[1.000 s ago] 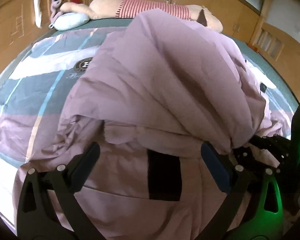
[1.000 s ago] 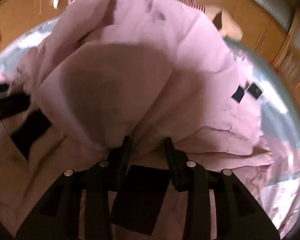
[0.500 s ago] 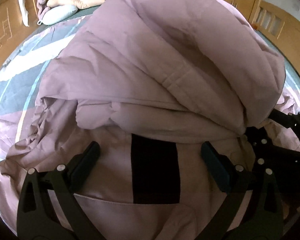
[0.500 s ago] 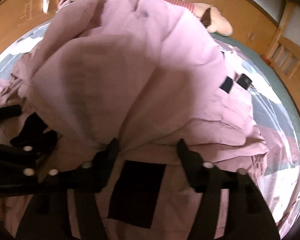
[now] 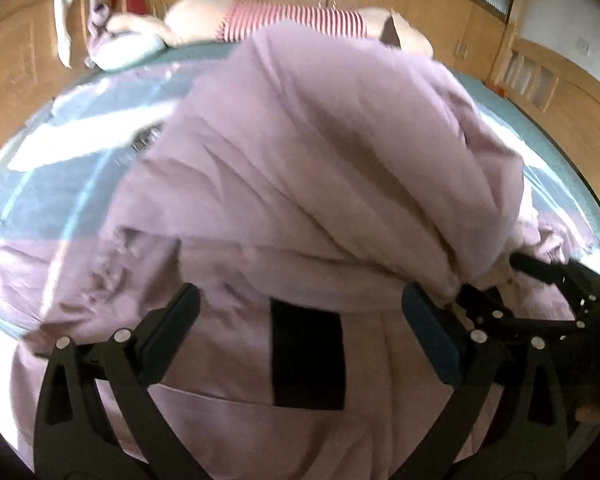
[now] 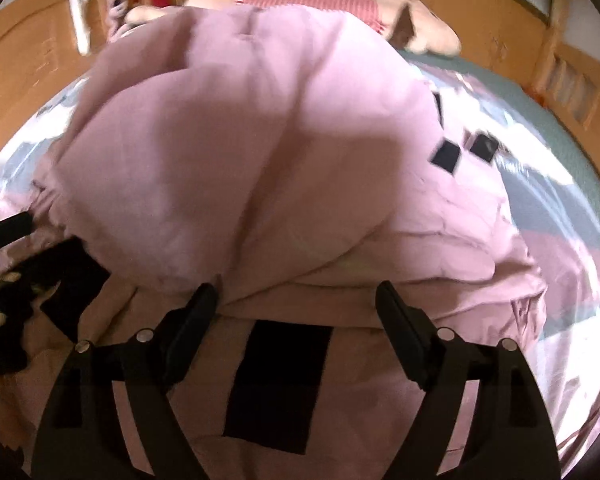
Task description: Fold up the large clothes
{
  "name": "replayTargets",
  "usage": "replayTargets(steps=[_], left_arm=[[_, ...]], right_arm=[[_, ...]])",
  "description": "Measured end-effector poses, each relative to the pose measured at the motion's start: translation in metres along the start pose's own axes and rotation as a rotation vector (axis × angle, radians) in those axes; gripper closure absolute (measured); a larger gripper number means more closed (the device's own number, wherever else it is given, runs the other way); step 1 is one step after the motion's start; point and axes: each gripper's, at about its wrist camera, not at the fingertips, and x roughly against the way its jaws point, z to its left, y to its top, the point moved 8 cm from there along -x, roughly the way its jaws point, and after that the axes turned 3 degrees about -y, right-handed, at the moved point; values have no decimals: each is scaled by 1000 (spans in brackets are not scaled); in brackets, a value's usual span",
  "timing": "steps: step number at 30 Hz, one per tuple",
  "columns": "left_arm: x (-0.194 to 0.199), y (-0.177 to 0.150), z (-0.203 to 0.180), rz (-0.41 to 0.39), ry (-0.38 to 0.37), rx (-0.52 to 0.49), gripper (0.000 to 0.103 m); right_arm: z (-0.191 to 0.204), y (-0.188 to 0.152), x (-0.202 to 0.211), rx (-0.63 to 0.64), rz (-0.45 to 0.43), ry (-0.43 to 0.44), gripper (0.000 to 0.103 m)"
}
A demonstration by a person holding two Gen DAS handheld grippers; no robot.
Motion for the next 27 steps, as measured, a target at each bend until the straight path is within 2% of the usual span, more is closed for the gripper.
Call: replayTargets(steps=[2, 5, 9, 12, 15, 18, 21, 24, 27], left_arm=[[-7, -6, -1, 42, -10, 6, 2], [-19, -12, 4, 90, 15, 8, 2], [-25, -15, 8, 113, 24, 12, 2], [-25, -17, 4, 122, 51, -21, 2], [-28, -19, 1, 127, 82, -58, 2], [-26, -20, -1, 123, 76, -51, 2], [-18, -12, 5, 88, 48, -2, 2], [-8, -2, 10, 30, 21, 47, 2], [-17, -2, 22, 62, 51, 59, 2]], right_arm=[[-3, 6, 7, 62, -47, -61, 20], [-18, 17, 18, 35, -118, -101, 20], [-39, 30, 43, -74, -251, -61, 20], [-52, 33, 54, -120, -302, -42, 20], [-61, 30, 42, -118, -234, -73, 20], [-52, 23, 7, -115, -99, -85, 20], [-48, 8, -20, -116, 28, -76, 20], [-44, 3, -26, -98, 47, -88, 20], [-44, 8, -19, -94, 15, -104, 20]])
